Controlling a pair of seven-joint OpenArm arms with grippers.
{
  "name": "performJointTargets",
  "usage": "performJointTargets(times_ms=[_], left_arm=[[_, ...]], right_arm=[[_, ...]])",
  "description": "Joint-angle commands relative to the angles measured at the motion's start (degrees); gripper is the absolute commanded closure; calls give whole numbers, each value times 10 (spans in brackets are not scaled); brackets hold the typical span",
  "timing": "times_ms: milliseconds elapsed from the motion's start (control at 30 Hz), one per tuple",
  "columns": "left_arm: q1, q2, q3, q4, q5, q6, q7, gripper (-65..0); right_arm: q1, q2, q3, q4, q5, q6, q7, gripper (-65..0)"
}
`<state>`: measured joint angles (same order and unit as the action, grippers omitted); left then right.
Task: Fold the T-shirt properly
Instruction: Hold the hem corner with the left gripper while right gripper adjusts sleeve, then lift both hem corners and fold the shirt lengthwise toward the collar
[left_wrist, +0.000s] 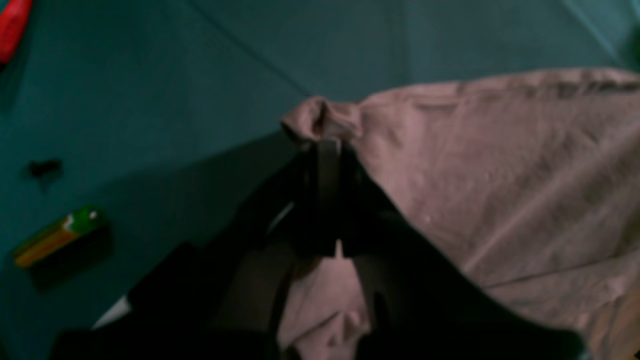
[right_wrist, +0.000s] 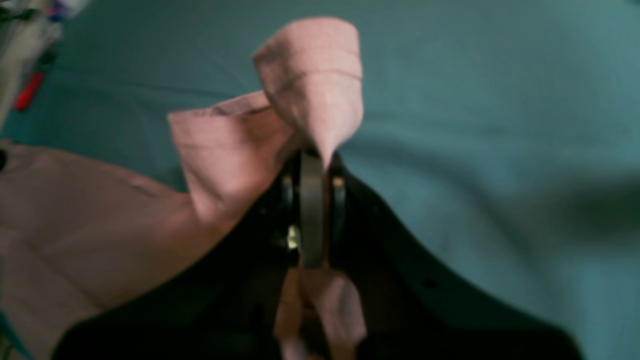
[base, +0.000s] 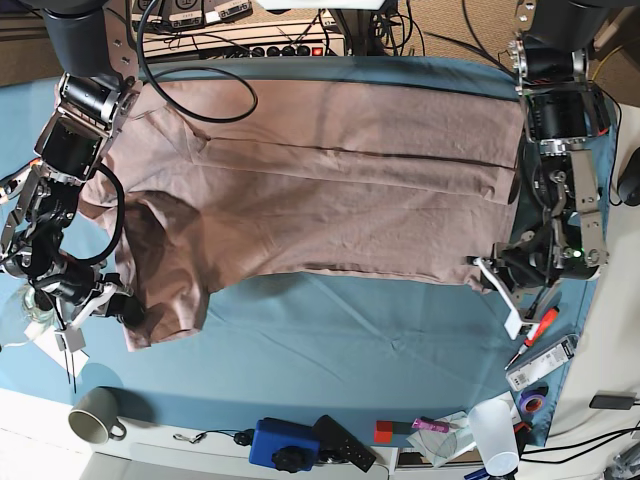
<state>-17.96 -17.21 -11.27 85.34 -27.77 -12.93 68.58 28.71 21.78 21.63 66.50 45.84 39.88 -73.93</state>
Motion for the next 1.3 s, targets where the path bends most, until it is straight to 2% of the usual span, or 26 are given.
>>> performJointTargets(times_ms=[0,167,333,533,767,900,1033,1167,1267], left_arm=[[-16,-13,-2,9,-10,-2,-4,0],[-16,-39,-2,9,-26,-4,4,0],[-15,-48,-2,9,-58,-35,22,0],[2,-47,-2,11,-70,-37,38,0],[8,-51,-2,33,-85,-37,47,0],[31,-60,-2,66,-128,-77,54,0],[60,-68,-6,84,-132,-80,53,0],[83,-68,-38,100,-153,-80,53,0],[97,-68,-72,115,-172,-98,54,0]], right_arm=[[16,11,1,11,33,1,1,0],[16,11,2,11,112,1,-55,0],[14,11,2,18,167,1,-61,0],[-20,29,2,66,185,1,-61,0],[-94,58,6,123,238,1,-61,0],[-130,58,26,150,250,1,-61,0],[-162,58,56,169,270,1,-61,0],[-195,58,90,188,284,1,-61,0],[-225,58,111,200,298,1,-61,0]])
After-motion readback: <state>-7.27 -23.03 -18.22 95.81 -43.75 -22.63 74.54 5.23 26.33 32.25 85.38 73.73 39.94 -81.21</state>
